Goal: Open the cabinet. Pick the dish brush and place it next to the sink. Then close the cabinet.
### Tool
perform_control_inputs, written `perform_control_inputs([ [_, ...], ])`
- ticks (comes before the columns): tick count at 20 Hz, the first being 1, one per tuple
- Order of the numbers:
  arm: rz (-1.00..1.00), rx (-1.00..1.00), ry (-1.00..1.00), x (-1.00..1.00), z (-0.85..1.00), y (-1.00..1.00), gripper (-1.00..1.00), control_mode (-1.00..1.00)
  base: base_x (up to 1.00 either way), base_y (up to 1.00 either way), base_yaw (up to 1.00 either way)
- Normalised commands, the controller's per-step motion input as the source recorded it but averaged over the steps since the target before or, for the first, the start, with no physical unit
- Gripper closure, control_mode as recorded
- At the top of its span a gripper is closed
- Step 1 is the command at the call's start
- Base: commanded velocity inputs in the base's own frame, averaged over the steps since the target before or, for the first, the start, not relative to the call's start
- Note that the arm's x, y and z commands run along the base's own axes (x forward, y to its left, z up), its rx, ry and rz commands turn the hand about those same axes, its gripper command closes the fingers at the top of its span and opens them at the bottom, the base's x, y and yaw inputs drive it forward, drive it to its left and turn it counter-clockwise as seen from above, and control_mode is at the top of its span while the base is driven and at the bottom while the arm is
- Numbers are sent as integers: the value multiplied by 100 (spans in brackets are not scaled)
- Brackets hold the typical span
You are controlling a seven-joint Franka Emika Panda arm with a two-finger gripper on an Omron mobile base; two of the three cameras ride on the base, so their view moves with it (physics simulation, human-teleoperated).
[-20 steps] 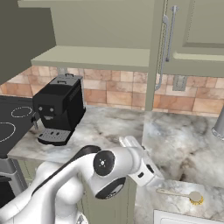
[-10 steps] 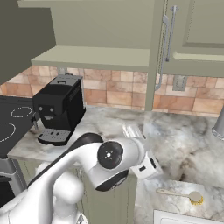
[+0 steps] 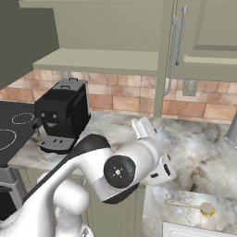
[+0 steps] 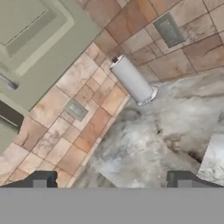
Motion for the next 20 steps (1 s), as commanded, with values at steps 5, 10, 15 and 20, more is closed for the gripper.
perform_control_inputs([
  [5,-5,4,-20,-18,41,0,-100,-100,0,0,0],
  [10,-8,8,-17,-15,41,0,-100,-100,0,0,0],
  [15,-10,10,-17,-15,41,0,-100,-100,0,0,0],
  [20,-3,10,-19,-14,42,-11,-100,-100,0,0,0],
])
